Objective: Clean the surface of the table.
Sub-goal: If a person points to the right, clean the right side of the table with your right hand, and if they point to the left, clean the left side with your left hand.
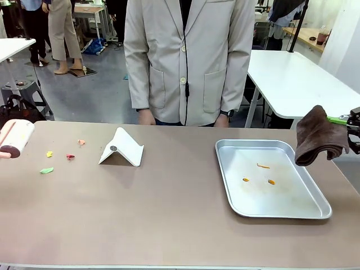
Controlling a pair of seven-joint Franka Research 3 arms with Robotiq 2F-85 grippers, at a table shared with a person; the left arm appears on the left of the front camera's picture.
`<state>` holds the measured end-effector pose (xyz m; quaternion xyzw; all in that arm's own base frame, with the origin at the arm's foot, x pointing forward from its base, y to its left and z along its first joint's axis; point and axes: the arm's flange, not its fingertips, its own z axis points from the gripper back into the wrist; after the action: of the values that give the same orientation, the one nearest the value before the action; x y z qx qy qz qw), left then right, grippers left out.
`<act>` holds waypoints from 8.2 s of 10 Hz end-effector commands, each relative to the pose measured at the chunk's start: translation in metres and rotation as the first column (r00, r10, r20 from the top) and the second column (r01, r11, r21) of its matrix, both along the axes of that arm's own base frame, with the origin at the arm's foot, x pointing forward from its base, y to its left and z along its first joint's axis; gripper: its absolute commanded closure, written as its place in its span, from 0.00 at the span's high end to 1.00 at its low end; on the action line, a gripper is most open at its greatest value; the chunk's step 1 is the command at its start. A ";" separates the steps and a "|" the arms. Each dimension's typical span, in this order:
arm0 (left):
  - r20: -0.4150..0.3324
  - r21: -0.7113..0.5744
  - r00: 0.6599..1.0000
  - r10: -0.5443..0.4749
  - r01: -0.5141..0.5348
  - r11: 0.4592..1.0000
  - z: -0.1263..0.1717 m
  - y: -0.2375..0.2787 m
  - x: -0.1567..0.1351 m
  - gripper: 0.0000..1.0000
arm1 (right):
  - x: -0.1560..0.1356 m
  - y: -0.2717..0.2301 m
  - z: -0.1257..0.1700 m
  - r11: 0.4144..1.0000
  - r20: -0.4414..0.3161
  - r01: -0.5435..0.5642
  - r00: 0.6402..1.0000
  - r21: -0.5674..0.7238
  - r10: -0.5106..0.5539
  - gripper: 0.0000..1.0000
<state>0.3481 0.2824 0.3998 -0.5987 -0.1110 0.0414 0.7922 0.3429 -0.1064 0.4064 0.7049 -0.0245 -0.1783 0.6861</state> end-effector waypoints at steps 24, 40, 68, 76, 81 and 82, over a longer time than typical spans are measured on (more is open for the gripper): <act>-0.037 0.108 0.966 0.256 -0.251 0.962 -0.033 0.040 0.003 0.22 | 0.001 -0.001 0.004 1.000 0.009 0.012 1.000 0.023 -0.013 0.00; -0.177 0.290 0.912 0.369 -0.310 0.905 -0.089 -0.016 0.028 0.22 | 0.001 -0.001 0.004 1.000 0.009 0.012 1.000 0.023 -0.013 0.00; -0.141 0.152 0.934 0.327 -0.306 0.940 -0.008 -0.092 0.068 0.22 | 0.001 -0.001 0.004 1.000 0.009 0.012 1.000 0.023 -0.013 0.00; -0.068 0.000 0.959 0.274 -0.274 0.962 0.008 0.049 -0.040 0.22 | 0.001 -0.001 0.004 1.000 0.009 0.012 1.000 0.023 -0.013 0.00; -0.087 0.016 0.960 0.265 -0.265 0.964 0.011 0.037 -0.041 0.22 | 0.001 -0.001 0.004 1.000 0.009 0.012 1.000 0.023 -0.013 0.00; -0.087 0.016 0.960 0.265 -0.265 0.964 0.011 0.037 -0.041 0.22 | 0.001 -0.001 0.004 1.000 0.009 0.012 1.000 0.023 -0.013 0.00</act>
<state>0.3103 0.3225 0.4063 -0.5713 -0.1561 0.1682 0.7880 0.3427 -0.1067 0.4058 0.7053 -0.0240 -0.1790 0.6855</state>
